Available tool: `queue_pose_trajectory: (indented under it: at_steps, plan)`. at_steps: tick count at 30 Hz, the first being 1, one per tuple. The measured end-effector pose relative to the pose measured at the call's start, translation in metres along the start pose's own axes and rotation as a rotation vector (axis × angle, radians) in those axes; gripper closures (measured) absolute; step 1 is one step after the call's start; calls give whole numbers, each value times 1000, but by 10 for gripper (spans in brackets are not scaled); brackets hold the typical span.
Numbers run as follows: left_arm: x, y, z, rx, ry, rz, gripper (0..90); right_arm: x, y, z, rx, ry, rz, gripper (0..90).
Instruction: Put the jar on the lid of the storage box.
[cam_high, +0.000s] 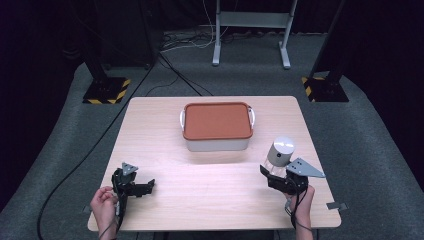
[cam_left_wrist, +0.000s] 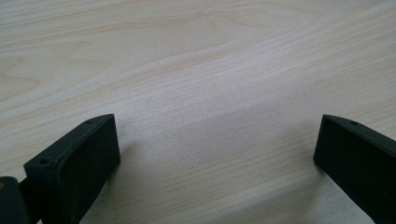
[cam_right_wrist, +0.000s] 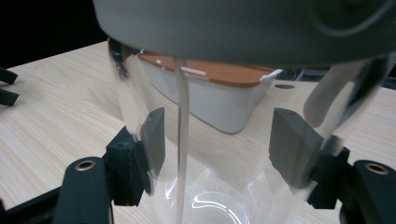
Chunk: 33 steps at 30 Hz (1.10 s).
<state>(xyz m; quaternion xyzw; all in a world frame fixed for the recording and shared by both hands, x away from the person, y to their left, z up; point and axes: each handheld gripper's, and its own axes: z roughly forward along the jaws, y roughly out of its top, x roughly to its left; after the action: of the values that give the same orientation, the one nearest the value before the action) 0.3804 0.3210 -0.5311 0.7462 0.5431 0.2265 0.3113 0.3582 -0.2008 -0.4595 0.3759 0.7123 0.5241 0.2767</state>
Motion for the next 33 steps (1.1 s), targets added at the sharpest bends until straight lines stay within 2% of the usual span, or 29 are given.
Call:
queue_pose_trajectory:
  at_steps: [19, 27, 33]
  plan:
    - [4, 0, 0, -1, -36, 37, 0, 0, 3, 3, -7, 7, 0, 300]
    - [5, 0, 0, -1, -36, 38, 0, 0, 5, 4, -10, 7, 3, 300]
    - [3, -1, -1, -2, -23, 24, 0, -1, 7, 5, -14, 5, 4, 300]
